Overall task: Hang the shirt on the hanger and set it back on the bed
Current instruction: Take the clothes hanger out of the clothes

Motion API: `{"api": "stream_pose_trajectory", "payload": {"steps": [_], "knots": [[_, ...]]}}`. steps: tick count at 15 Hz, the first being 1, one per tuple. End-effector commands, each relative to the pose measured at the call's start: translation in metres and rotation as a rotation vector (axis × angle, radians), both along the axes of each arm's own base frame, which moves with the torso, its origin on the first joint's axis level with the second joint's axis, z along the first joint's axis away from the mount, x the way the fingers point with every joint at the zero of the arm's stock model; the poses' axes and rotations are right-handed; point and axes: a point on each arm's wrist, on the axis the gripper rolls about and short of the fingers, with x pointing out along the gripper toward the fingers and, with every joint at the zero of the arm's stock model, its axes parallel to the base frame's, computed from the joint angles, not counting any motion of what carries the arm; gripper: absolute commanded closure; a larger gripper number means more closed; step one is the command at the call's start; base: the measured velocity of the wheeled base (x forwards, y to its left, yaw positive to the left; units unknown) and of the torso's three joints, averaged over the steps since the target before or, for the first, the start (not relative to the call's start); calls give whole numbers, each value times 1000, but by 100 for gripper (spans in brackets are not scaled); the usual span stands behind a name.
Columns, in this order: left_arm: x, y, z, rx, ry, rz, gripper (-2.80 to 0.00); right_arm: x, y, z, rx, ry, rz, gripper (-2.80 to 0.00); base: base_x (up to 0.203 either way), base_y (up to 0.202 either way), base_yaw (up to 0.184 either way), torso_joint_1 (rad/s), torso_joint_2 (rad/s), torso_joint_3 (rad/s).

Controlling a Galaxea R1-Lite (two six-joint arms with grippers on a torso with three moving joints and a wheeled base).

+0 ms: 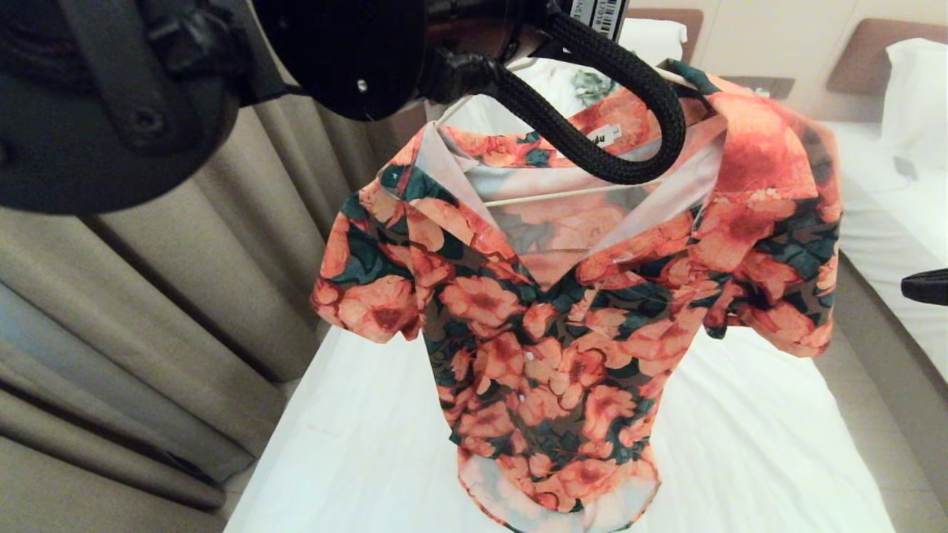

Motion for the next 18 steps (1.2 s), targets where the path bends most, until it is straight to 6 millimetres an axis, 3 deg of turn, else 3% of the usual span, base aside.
{"api": "stream_pose_trajectory", "payload": {"steps": [1, 18], "knots": [[-3, 5, 4, -10, -8, 3, 0, -1, 0, -4, -22, -2, 15, 0, 0, 0, 0, 0, 0, 0], [-4, 3, 3, -4, -3, 16, 0, -3, 2, -7, -38, -10, 45, 0, 0, 0, 0, 0, 0, 0]]}}
